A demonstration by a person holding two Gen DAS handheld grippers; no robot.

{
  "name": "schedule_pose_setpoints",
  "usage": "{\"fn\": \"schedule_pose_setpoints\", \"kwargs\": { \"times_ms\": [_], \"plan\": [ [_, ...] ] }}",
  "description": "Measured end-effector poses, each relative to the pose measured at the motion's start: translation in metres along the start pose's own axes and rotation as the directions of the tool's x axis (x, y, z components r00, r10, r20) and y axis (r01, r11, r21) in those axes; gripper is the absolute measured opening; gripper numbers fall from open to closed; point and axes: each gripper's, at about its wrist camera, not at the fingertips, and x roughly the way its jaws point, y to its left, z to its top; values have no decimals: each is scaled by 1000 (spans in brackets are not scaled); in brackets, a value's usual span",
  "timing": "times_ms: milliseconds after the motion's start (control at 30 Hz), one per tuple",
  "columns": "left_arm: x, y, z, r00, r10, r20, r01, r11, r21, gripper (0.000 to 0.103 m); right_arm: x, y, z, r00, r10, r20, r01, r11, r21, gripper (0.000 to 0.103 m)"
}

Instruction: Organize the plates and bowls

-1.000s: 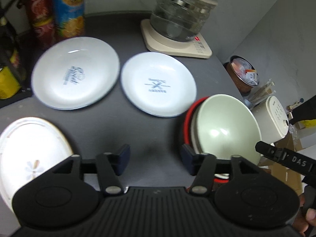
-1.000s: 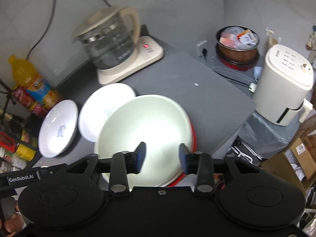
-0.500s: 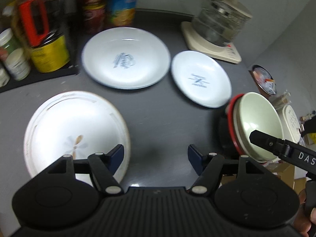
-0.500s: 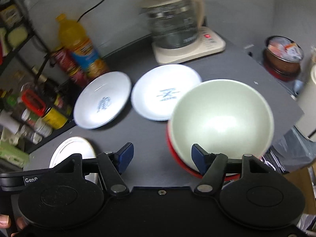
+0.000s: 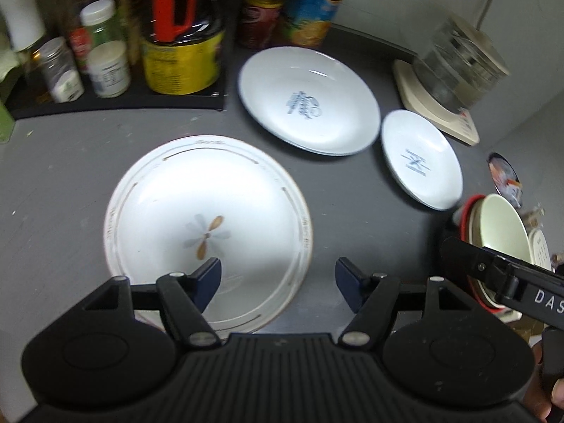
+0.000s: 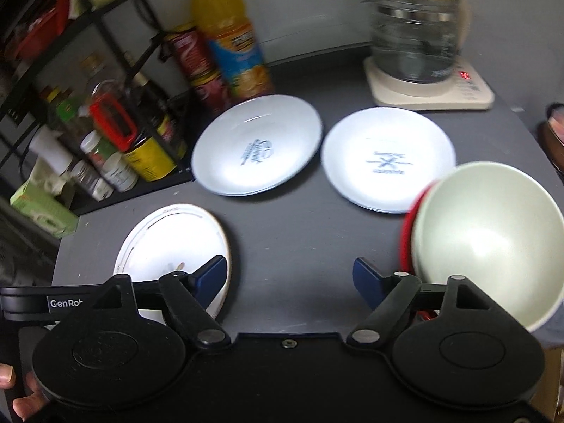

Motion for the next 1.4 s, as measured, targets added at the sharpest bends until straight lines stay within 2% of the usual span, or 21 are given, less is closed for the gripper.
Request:
{"fn": "schedule_pose_setpoints", "kwargs": {
  "times_ms": [300,500,700,1000,1200,1333,1400],
  "plan": [
    [2,11,5,998,61,0,-61,992,-112,70,28,12,23,997,55,-59,-63,987,-149,84],
    [11,10,9,995,95,-10,-95,977,-191,70,46,16,42,988,97,-119,-126,956,-266,88],
    [18,11,10,993,119,-16,-118,945,-305,70,64,15,61,976,124,-178,-181,919,-350,90],
    [28,2,17,990,144,2,-129,892,-434,70,84,9,90,965,145,-220,-231,866,-443,94],
    [34,-7,25,986,161,48,-114,851,-513,70,97,-2,108,967,135,-218,-227,846,-483,94],
    [40,-13,32,984,159,82,-89,833,-546,69,106,-11,121,975,118,-190,-200,838,-507,93],
    [45,-15,36,983,158,96,-79,828,-556,69,111,-12,126,981,99,-167,-174,827,-534,88]
  ]
}}
